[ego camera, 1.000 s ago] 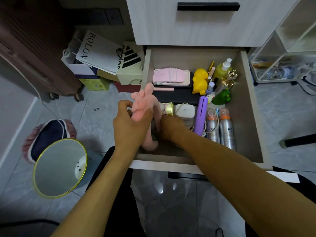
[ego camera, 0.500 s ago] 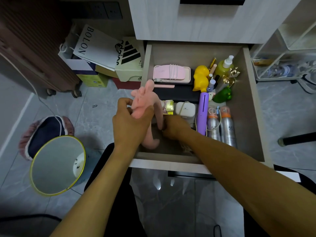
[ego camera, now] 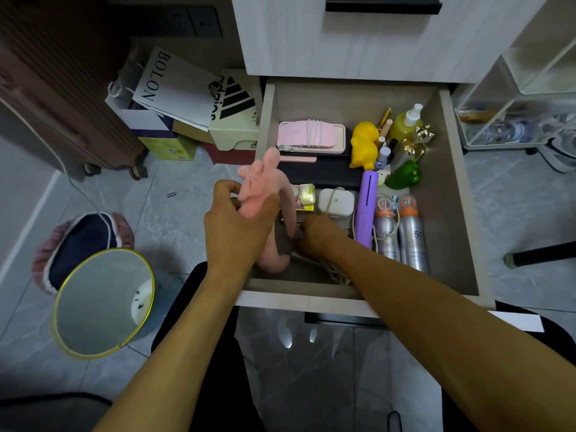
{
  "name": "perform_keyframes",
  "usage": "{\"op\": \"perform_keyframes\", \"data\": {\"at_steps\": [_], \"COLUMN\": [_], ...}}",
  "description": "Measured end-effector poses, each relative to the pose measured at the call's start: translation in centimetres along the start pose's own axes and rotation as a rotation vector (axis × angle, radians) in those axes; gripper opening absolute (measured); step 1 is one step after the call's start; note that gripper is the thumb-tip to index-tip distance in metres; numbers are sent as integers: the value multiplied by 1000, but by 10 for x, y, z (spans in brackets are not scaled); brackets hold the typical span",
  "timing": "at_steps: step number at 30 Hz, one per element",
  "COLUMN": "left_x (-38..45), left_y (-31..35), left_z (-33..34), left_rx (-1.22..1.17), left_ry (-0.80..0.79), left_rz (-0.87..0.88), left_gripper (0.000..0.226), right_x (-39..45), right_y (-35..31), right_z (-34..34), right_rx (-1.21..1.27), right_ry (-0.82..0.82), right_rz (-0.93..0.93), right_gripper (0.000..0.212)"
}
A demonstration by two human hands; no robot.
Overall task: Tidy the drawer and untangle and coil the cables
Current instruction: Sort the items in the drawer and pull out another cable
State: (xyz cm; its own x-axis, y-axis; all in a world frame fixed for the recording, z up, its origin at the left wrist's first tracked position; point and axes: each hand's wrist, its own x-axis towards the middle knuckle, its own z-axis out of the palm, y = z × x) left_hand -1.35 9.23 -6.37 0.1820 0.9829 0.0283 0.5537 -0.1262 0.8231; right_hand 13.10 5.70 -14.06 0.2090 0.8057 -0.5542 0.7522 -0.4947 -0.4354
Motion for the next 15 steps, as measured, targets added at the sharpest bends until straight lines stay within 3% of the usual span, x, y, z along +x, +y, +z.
{"op": "perform_keyframes", "data": {"at_steps": [7,12,15], "left_x": [2,2,3], "left_y": [-2,-4,-5], "left_z": [0,2,3], "left_rx": [23,21,39], "left_ry": [-2,-6,-8], "left_rz": [2,9,0], "left_gripper": [45,51,53], "right_x": [5,-2,-7], "right_y": [-4,-5,-6], "right_z": [6,2,-7], "right_rx": [-90,-107,-74], "right_ry": [7,-74,-22], "right_rz": [1,20,2], "right_gripper": [21,31,38]}}
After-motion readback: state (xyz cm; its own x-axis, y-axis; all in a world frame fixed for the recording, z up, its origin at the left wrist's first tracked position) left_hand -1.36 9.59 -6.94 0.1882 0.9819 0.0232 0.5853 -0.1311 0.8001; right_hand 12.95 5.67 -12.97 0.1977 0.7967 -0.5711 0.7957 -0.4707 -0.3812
